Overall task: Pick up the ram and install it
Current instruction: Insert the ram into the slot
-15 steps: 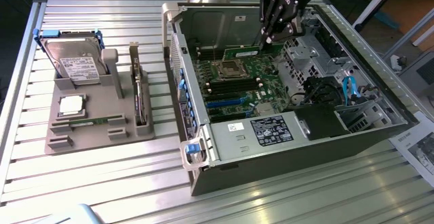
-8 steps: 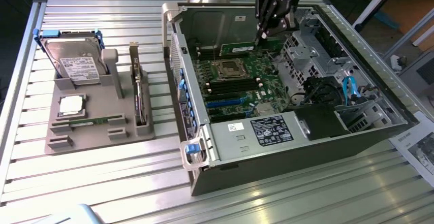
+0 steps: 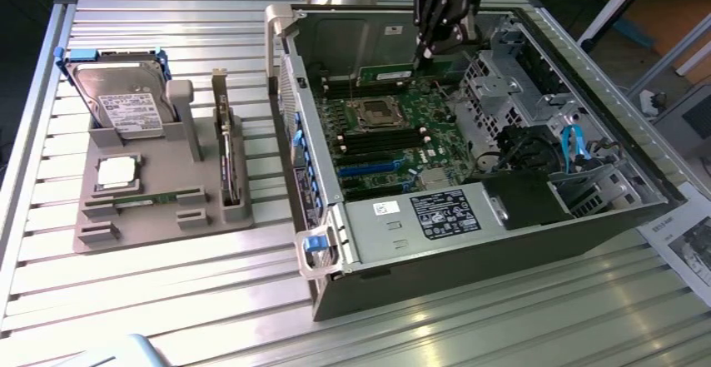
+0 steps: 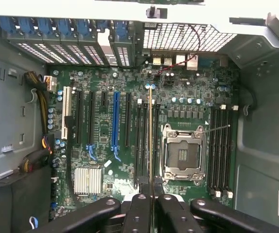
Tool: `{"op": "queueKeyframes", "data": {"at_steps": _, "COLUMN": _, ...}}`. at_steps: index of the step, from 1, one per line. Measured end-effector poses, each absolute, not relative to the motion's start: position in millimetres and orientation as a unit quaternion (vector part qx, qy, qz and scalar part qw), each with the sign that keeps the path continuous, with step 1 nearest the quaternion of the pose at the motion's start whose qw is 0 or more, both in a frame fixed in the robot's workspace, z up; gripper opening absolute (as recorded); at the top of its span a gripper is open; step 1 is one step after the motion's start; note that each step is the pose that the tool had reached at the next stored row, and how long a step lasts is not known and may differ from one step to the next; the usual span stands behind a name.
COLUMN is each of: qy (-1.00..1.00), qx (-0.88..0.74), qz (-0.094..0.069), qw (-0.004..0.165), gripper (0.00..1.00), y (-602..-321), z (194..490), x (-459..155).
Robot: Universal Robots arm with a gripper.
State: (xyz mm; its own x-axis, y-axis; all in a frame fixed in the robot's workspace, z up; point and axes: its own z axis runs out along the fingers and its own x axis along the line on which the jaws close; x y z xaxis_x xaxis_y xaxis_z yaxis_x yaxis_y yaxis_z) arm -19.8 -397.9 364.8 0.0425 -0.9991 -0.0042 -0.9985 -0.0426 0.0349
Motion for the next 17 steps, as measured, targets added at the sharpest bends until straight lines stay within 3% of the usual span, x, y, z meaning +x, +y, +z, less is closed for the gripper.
{"op": "queueKeyframes", "data": {"at_steps": 17, "qy": -0.706, "qx": 0.708, "qz": -0.014, "qw": 0.011, "gripper": 0.12, "y": -397.8, "z": 364.5, "x": -19.8}}
